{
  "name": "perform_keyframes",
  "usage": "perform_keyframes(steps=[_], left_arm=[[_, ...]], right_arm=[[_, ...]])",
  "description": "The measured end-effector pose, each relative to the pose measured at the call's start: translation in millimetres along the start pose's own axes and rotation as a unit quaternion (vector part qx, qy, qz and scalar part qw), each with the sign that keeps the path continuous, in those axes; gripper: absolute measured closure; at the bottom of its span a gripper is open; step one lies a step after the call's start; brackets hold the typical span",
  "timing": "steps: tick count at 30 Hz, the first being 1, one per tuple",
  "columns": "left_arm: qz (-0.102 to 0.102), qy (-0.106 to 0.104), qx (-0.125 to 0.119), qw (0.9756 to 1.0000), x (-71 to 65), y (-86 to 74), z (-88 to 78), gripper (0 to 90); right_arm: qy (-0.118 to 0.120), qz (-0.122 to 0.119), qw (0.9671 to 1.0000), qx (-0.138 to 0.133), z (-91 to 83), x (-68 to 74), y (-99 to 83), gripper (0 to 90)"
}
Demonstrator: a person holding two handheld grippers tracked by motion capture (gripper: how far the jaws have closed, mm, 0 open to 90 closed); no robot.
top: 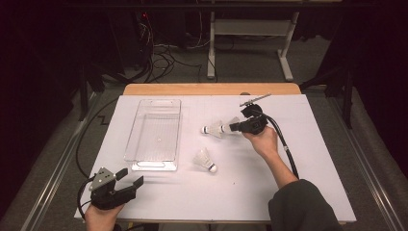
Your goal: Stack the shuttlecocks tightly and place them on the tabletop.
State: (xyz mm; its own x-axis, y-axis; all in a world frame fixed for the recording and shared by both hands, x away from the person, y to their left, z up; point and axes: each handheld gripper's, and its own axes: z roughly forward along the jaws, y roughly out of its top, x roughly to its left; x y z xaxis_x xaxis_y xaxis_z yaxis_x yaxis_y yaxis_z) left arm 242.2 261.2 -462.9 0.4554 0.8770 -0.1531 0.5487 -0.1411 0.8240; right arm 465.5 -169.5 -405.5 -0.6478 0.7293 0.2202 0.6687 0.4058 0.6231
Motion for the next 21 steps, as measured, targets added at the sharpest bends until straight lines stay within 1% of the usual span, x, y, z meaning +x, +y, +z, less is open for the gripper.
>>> perform_keyframes(steps=[5, 9, 11, 15, 16, 21], left_arm=[[0.001, 0.000, 0.000, 1.0000, -0.1, -0.1, -0.1, 30.9], [0.000, 0.000, 0.001, 1.0000, 0.0, -0.1, -0.1, 30.8], [0.001, 0.000, 0.001, 1.0000, 0.0, -0.1, -0.1, 30.8], [0.002, -0.001, 0.004, 1.0000, -0.3, -0.1, 0.5, 30.7], [0.002, -0.002, 0.005, 1.0000, -0.4, -0.1, 0.6, 30.6], [0.002, -0.003, 0.006, 1.0000, -0.3, -0.1, 0.8, 30.6]], right_arm=[[0.006, -0.006, 1.0000, -0.001, 5.6, 5.4, 4.1, 90.0], [0.009, -0.005, 0.9999, 0.001, 10.1, 8.0, 5.3, 90.0], [0.011, -0.007, 0.9999, 0.000, 12.2, 8.3, 5.5, 90.0], [0.015, -0.002, 0.9999, -0.001, 15.5, 9.2, 5.5, 90.0], [0.015, -0.005, 0.9999, -0.001, 16.5, 9.2, 5.5, 90.0], [0.015, -0.003, 0.9999, -0.005, 20.6, 10.0, 5.5, 90.0]])
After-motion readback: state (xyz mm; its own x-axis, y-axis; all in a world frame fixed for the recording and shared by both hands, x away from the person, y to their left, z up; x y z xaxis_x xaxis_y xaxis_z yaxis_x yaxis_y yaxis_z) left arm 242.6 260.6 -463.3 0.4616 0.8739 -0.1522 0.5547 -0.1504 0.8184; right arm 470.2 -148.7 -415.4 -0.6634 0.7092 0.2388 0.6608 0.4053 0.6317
